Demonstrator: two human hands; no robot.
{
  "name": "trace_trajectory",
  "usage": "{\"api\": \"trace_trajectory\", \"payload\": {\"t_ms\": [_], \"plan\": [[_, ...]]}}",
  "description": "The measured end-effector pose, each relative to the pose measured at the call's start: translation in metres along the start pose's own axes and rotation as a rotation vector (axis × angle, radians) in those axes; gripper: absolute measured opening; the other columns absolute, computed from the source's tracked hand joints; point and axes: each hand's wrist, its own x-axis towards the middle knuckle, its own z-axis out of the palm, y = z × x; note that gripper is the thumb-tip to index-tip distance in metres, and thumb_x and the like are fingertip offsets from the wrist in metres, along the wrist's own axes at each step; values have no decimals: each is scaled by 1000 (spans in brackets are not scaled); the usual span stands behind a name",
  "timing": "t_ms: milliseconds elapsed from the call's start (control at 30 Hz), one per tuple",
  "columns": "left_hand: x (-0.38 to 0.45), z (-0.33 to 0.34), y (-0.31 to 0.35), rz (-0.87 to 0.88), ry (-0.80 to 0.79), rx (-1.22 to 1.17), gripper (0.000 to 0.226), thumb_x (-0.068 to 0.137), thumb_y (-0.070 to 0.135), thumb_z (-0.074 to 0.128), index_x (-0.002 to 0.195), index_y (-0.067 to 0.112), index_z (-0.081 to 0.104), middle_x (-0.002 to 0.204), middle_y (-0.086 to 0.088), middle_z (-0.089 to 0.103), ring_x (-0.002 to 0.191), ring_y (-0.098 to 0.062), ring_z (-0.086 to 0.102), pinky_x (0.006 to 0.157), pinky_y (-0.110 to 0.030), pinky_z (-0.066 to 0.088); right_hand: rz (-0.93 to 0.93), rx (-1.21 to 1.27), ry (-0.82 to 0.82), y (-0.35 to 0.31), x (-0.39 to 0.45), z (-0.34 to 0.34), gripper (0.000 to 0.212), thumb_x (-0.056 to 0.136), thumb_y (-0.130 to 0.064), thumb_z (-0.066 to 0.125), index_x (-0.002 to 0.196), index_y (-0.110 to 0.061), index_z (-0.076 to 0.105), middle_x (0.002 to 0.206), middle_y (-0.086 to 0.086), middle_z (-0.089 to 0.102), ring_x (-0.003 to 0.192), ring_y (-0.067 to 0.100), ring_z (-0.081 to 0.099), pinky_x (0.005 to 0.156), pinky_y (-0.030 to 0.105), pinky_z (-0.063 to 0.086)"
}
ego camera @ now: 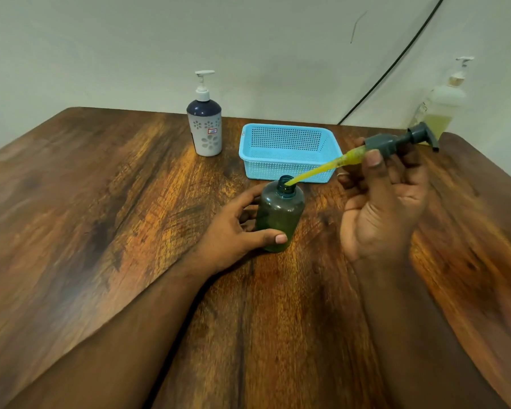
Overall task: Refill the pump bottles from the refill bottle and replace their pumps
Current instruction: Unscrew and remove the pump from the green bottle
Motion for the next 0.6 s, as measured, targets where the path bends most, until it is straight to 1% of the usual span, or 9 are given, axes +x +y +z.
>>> {"api": "trace_trajectory", "payload": {"t_ms": [67, 167, 267, 333, 400, 467, 500, 533, 600], "plan": [[-1, 1, 0, 4, -1, 7, 77, 72, 14, 87, 136, 39, 51, 133, 12, 61, 121, -5, 59, 91, -18, 52, 8, 7, 18, -1, -1, 0, 33, 83, -3, 65, 112, -13, 55, 94, 2, 72, 82, 21, 66, 64, 29, 54], [-2, 1, 0, 5, 3, 5, 76, 73, 10, 85, 137, 32, 51, 131, 9, 63, 120, -6, 60, 89, -17, 52, 23, 3, 35, -3, 0, 0, 34, 81, -9, 69, 113, -12, 58, 99, 6, 71, 85, 19, 68, 66, 30, 55], [-2, -1, -2, -12, 24, -21, 75, 72, 8, 84, 137, 28, 52, 121, 12, 68, 113, -3, 64, 84, -15, 53, 21, 21, 66, -7, 5, -5, 24, 86, -9, 64, 109, -13, 60, 101, 8, 69, 85, 17, 69, 68, 30, 54], [-2, -2, -2, -17, 34, -20, 76, 71, 10, 85, 137, 29, 52, 121, 13, 68, 113, -2, 64, 84, -15, 53, -15, 10, 64, -11, 10, -9, 23, 86, -7, 64, 108, -13, 59, 99, 5, 70, 85, 19, 68, 69, 31, 54], [-2, -3, -2, -7, 43, -7, 74, 70, 11, 85, 132, 35, 53, 119, 18, 68, 112, 0, 64, 83, -14, 52, -57, -25, 40, -11, 12, -11, 28, 82, -5, 69, 106, -14, 59, 97, 2, 72, 88, 22, 68, 70, 33, 56], [-1, -6, -1, -3, 66, 9, 72, 69, 15, 86, 129, 40, 53, 119, 22, 67, 112, 0, 63, 82, -14, 53, -84, -118, -22, -7, 11, -13, 35, 74, -8, 75, 105, -15, 60, 100, 5, 71, 94, 25, 68, 75, 35, 58], [-1, -9, 0, -4, 83, 16, 72, 69, 18, 86, 128, 42, 54, 120, 24, 66, 111, 1, 63, 81, -14, 53, -104, -214, -80, -5, 10, -15, 37, 72, -8, 77, 104, -16, 61, 104, 9, 69, 99, 25, 67, 80, 35, 58], [-1, -12, 0, -8, 101, 18, 71, 68, 21, 87, 127, 44, 55, 120, 25, 65, 110, 2, 63, 80, -13, 53, -126, -339, -159, -3, 8, -18, 38, 73, -5, 77, 104, -18, 61, 110, 11, 67, 105, 24, 66, 85, 35, 57], [-1, -23, -2, -27, 132, 33, 72, 69, 25, 88, 130, 46, 54, 122, 25, 64, 109, 4, 63, 79, -14, 54, -162, -610, -405, 2, 7, -25, 37, 79, 0, 72, 107, -21, 61, 119, 11, 64, 115, 22, 62, 92, 33, 54]]}}
